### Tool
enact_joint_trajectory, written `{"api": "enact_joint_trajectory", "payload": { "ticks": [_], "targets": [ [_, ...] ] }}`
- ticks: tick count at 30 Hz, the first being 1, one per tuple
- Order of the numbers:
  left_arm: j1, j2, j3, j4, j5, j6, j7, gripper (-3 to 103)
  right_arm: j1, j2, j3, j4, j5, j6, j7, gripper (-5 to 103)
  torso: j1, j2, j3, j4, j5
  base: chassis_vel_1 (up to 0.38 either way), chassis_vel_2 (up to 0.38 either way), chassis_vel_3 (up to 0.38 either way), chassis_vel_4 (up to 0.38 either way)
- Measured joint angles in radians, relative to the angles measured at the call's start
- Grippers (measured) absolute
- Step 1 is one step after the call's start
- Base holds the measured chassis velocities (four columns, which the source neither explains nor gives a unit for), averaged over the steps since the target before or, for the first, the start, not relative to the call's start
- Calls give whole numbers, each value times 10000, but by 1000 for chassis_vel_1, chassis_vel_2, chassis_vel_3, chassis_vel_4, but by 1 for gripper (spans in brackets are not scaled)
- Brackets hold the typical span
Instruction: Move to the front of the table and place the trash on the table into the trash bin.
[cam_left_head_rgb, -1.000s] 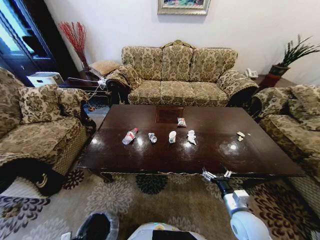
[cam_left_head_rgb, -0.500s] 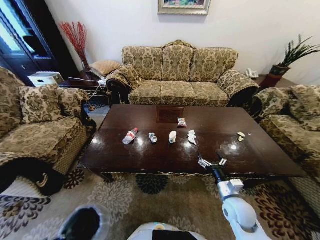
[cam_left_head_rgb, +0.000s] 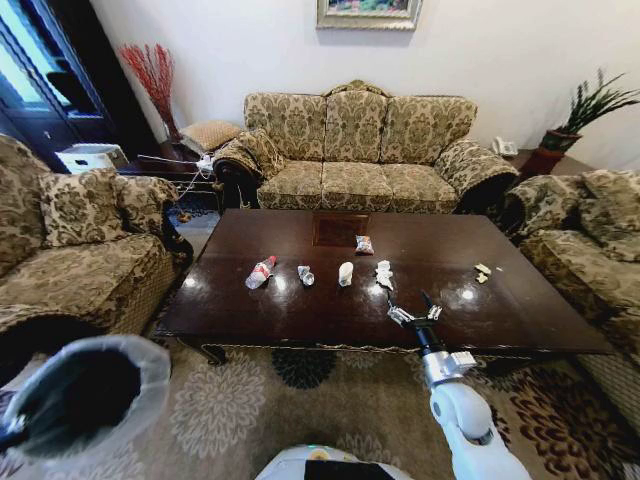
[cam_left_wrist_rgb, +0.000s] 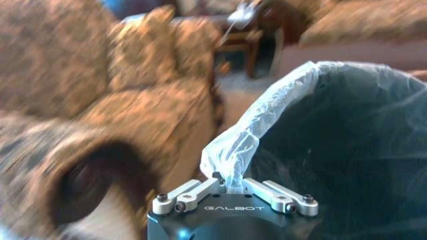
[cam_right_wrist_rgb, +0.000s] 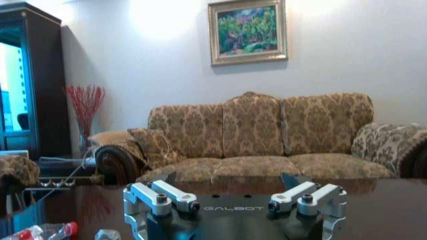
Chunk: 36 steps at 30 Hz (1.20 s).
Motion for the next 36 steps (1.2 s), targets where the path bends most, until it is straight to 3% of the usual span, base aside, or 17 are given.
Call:
{"api": "enact_joint_trajectory", "payload": {
  "ticks": [5,8,14,15,18,26,36],
  "targets": [
    [-302,958,-501,-1145,-1082,690,-432,0,-155,-24,113,101,-59,396,2,100,1,0,0,-6,9,0,0,0,0],
    [-845,2058,-428,-1237,-1775,1077,-836,0,-304,-7,183,226,-215,548,26,100,1,0,1,-3,2,0,0,0,0],
    [-2520,3735,535,-256,-2145,1288,-1247,0,-479,62,250,354,-656,648,-33,100,1,0,1,-8,-2,0,0,0,0],
    [-2520,3735,535,-256,-2145,1288,-1247,0,-479,62,250,354,-656,648,-33,100,1,0,1,-8,-2,0,0,0,0],
    [-3460,4520,1059,671,-2086,1260,-1272,0,-502,79,179,479,-886,650,-31,100,1,-1,2,-1,4,0,0,0,0],
    [-4804,5530,2146,1835,-1926,1087,-1242,0,-495,252,88,587,-1289,622,74,100,2,-1,1,-4,5,8,16,-17,-15],
    [-5595,5606,3310,2115,-1566,854,-1200,0,-305,404,-119,494,-1494,511,153,100,1,-1,0,-5,4,131,122,-128,-141]
  ]
}}
